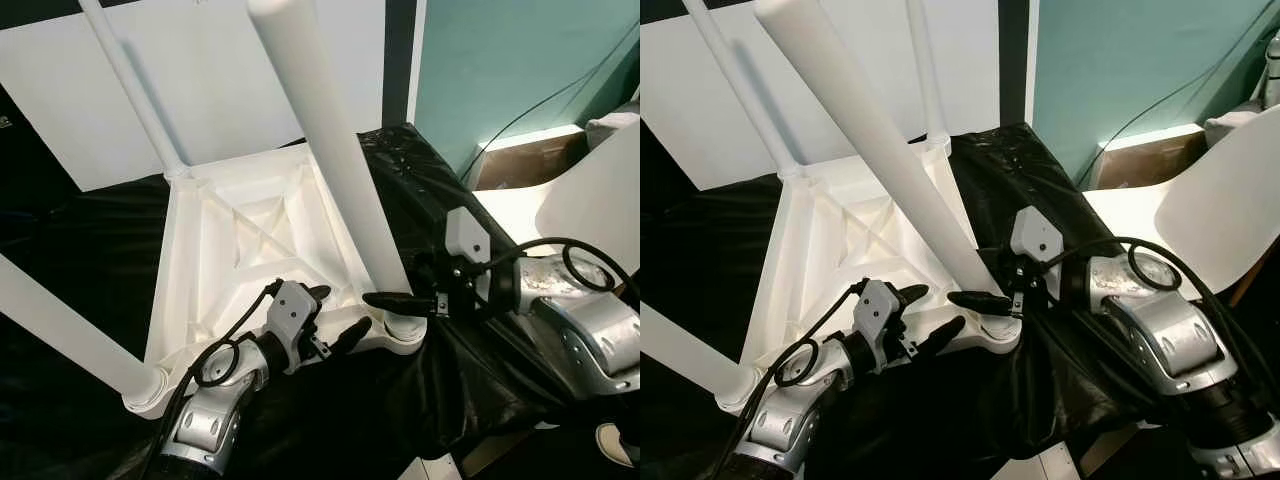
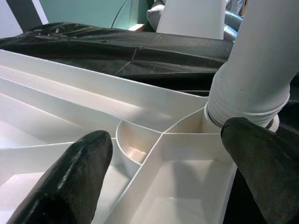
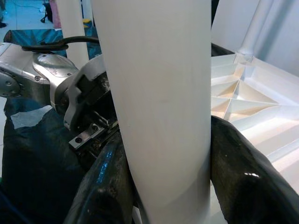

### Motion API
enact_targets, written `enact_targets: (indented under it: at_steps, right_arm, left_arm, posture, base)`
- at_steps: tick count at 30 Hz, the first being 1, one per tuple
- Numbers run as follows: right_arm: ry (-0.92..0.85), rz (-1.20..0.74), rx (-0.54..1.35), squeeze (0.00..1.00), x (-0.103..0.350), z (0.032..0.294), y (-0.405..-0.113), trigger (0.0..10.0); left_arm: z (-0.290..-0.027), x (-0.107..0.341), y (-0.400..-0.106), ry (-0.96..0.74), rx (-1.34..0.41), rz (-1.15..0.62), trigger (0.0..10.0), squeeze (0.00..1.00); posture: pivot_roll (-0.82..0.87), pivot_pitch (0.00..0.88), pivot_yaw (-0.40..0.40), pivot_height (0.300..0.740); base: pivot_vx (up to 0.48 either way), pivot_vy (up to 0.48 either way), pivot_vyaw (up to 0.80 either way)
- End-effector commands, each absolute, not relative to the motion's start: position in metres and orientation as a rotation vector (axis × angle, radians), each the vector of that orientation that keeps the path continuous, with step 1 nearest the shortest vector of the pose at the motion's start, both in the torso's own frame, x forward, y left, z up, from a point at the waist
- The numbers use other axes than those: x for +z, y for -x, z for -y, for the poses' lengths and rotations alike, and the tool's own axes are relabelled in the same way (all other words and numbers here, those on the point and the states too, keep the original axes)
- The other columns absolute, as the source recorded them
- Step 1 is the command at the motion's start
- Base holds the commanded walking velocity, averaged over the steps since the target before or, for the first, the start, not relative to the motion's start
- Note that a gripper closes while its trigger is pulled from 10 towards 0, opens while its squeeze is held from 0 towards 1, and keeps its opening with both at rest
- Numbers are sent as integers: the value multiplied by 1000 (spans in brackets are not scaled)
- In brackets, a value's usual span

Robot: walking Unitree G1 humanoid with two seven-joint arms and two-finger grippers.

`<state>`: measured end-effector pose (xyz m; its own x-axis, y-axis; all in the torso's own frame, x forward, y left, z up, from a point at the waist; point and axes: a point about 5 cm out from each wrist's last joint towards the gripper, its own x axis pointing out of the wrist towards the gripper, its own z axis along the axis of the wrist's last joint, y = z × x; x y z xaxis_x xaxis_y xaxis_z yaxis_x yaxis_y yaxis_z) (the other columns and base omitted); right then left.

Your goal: Building children table

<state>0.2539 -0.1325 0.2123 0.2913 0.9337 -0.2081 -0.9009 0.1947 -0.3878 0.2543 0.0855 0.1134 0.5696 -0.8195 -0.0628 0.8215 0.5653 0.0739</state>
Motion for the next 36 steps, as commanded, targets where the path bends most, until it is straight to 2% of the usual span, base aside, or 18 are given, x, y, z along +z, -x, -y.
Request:
enact_targets:
  at_steps: [1, 13, 17, 20, 32, 36]
  right_arm:
    - [467, 28, 1303, 0, 203, 136, -251, 10000]
    - [337, -5, 1269, 0, 184, 137, -237, 10000]
    - [293, -27, 1209, 0, 182, 137, -241, 10000]
    - [193, -59, 1078, 0, 180, 138, -250, 10000]
    - [50, -127, 960, 0, 180, 134, -258, 10000]
    - [67, -127, 938, 0, 178, 130, -260, 10000]
  left_arm:
    - [-90, 107, -255, -111, -910, -44, 10000, 0]
    - [-89, 106, -257, -121, -914, -41, 10000, 0]
    - [-89, 106, -257, -121, -915, -41, 10000, 0]
    - [-88, 106, -257, -120, -921, -40, 10000, 0]
    - [-87, 105, -257, -115, -926, -40, 10000, 0]
    - [-87, 105, -257, -113, -923, -40, 10000, 0]
  posture:
    - [-120, 0, 104, 740]
    - [-128, 0, 108, 740]
    - [-128, 0, 107, 740]
    - [-133, 0, 108, 740]
    - [-132, 0, 99, 740]
    - [-129, 0, 97, 740]
  base:
    - [0, 0, 0]
    - [0, 0, 0]
    - [0, 0, 0]
    - [0, 0, 0]
    - [0, 0, 0]
    - [0, 0, 0]
